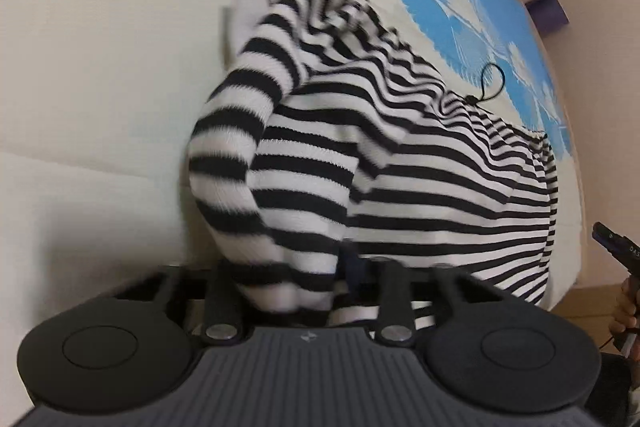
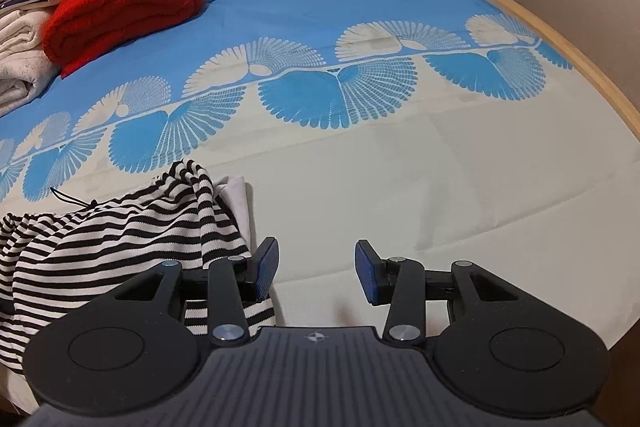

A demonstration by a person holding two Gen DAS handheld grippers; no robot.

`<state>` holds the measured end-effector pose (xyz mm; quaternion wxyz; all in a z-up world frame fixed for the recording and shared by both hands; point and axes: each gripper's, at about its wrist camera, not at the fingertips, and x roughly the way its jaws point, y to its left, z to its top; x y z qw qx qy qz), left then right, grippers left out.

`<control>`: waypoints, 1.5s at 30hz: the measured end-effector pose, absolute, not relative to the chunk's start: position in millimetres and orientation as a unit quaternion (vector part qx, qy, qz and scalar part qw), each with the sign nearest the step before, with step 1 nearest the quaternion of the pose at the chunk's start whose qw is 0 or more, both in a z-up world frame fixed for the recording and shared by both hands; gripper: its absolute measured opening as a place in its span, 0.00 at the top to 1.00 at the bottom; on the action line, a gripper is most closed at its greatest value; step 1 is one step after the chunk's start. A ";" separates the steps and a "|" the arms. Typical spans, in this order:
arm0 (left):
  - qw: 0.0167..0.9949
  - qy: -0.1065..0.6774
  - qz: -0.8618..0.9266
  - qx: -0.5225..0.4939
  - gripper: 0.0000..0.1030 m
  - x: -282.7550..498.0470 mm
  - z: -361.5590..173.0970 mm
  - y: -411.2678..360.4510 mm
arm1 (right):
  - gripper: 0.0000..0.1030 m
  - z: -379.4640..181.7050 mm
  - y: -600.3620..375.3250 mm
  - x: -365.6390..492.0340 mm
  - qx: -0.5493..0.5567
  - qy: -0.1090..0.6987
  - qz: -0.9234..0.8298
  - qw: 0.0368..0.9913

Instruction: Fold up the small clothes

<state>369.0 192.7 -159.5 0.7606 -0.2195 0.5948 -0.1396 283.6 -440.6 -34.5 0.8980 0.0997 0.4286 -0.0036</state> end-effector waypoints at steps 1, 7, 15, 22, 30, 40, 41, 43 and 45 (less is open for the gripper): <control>0.763 0.595 -0.143 -0.209 0.79 371.1 -158.8 187.7 | 0.57 -34.1 -439.8 284.8 0.100 0.428 -0.005 0.898; 0.776 0.579 -0.158 -0.195 0.84 373.7 -135.9 178.8 | 0.57 -31.7 -430.7 288.7 0.102 0.425 -0.002 0.899; 0.811 0.504 -0.231 -0.184 0.84 359.2 -54.9 121.9 | 0.57 -23.0 -418.7 285.4 0.104 0.413 0.012 0.905; 0.805 0.501 -0.279 -0.155 0.84 369.3 -32.1 -19.1 | 0.57 -20.6 -423.4 280.3 0.106 0.408 0.003 0.907; 0.771 0.490 -0.371 -0.165 0.55 370.9 -28.8 -135.3 | 0.57 -24.4 -441.4 279.1 0.139 0.406 -0.024 0.903; 0.821 0.490 -0.244 -0.162 0.50 378.5 -31.5 -42.6 | 0.51 -41.6 -412.7 295.7 0.201 0.453 0.109 0.862; 0.822 0.493 -0.239 -0.152 0.50 377.6 -31.9 -38.8 | 0.51 -48.3 -401.1 297.4 0.189 0.471 0.120 0.853; 0.823 0.499 -0.237 -0.134 0.50 373.6 -35.4 -34.5 | 0.51 -65.1 -380.9 302.3 0.148 0.514 0.120 0.836; 0.821 0.505 -0.238 -0.119 0.50 371.0 -40.3 -33.7 | 0.51 -80.5 -367.8 305.8 0.116 0.550 0.114 0.819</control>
